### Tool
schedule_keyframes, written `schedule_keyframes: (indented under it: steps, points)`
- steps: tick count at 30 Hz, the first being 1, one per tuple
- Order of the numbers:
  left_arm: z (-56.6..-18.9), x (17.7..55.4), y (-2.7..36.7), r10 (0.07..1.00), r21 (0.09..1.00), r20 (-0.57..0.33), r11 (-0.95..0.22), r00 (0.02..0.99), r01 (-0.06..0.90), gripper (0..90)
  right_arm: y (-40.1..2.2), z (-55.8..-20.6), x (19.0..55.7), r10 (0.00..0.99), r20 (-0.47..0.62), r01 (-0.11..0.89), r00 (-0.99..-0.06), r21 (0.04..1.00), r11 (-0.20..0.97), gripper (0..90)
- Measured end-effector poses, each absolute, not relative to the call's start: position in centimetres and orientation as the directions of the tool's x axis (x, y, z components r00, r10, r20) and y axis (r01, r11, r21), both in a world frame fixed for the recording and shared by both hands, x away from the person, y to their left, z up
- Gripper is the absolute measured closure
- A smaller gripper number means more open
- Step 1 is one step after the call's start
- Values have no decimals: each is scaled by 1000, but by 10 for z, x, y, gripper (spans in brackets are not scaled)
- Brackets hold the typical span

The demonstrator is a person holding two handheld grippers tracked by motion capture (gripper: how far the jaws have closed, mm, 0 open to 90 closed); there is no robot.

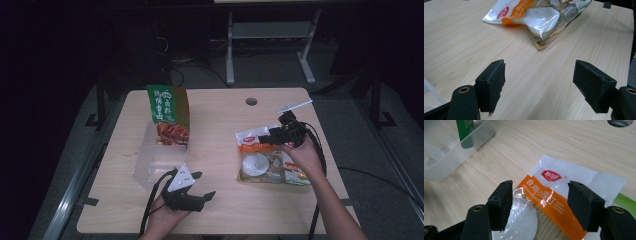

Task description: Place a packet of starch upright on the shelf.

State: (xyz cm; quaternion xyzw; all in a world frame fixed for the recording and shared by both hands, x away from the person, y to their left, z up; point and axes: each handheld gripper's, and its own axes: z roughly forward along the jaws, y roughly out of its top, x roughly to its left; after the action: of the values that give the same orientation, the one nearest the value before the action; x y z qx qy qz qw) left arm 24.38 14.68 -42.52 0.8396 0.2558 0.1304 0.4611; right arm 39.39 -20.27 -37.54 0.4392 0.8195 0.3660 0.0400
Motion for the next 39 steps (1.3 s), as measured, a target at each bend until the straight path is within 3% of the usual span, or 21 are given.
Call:
schedule_keyframes:
  steps: [31, 39]
  points:
    - [-427, 243, 144, 545, 837, -15, -451, 838, 309, 254, -244, -409, 391, 812, 265, 772, -520, 553, 314, 352]
    - [-426, 244, 145, 545, 838, -16, -450, 838, 309, 254, -241, -423, 398, 806, 290, 788, -516, 530, 313, 387]
